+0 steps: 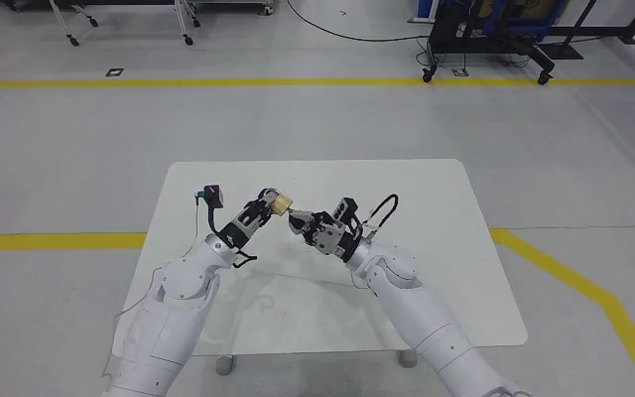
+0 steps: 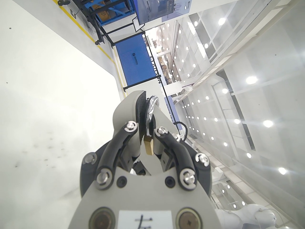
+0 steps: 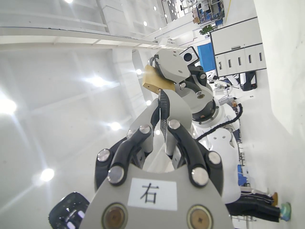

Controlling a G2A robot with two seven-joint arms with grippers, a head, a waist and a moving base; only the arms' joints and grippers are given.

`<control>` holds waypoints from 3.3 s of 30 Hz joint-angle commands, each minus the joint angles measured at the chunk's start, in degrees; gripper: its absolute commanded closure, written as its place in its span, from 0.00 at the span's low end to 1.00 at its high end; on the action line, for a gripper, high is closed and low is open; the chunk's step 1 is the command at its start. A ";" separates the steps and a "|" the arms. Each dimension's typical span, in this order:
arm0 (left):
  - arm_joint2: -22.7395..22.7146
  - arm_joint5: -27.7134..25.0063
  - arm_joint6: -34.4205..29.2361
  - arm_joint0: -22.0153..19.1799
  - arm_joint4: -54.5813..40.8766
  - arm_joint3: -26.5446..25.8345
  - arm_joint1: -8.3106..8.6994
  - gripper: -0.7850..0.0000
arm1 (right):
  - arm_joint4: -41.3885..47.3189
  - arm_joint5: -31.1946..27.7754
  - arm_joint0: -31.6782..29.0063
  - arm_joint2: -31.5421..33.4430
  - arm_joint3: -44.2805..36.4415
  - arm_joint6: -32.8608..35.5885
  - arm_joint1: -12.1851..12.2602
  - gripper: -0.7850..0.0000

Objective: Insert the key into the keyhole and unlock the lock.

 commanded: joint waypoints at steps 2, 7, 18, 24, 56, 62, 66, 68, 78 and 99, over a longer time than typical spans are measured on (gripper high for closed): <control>0.02 -0.67 -0.29 0.01 0.31 0.02 0.02 1.00 | 3.04 2.18 0.13 0.29 0.56 0.53 -0.09 1.00; 0.20 -1.54 -0.46 0.06 1.19 -0.03 0.05 1.00 | 11.09 7.15 0.30 0.85 1.67 3.04 -0.46 1.00; 0.10 -1.90 -0.40 -0.15 1.64 0.37 0.08 1.00 | 18.26 12.24 0.66 2.35 3.27 5.29 -0.52 1.00; 0.13 -2.06 -0.77 -0.21 1.81 0.42 0.11 1.00 | 18.53 12.19 0.96 2.32 3.77 5.44 -0.56 1.00; 0.11 -3.46 -1.89 -0.14 0.83 0.32 0.21 0.62 | 9.55 7.29 0.30 2.43 1.21 7.13 0.52 1.00; -0.04 -3.83 -2.54 -0.11 -0.02 0.35 0.25 0.00 | 8.68 7.22 -0.05 2.72 0.41 7.20 0.78 1.00; -0.08 -4.02 -2.60 -0.10 -0.05 0.36 0.27 0.00 | 8.59 7.30 -0.26 2.93 0.08 7.49 0.92 1.00; -0.08 -4.06 -2.70 -0.11 -0.21 0.39 0.28 0.00 | 8.55 7.25 -0.43 3.09 -0.03 7.60 1.00 1.00; -0.10 -4.53 -2.89 -0.09 -0.31 0.36 0.32 0.43 | 8.36 7.44 -1.31 4.32 -0.79 8.29 1.55 1.00; -5.46 -3.34 0.12 -1.04 0.06 2.30 1.10 0.00 | -1.21 13.37 -8.37 13.77 -6.56 7.50 5.63 1.00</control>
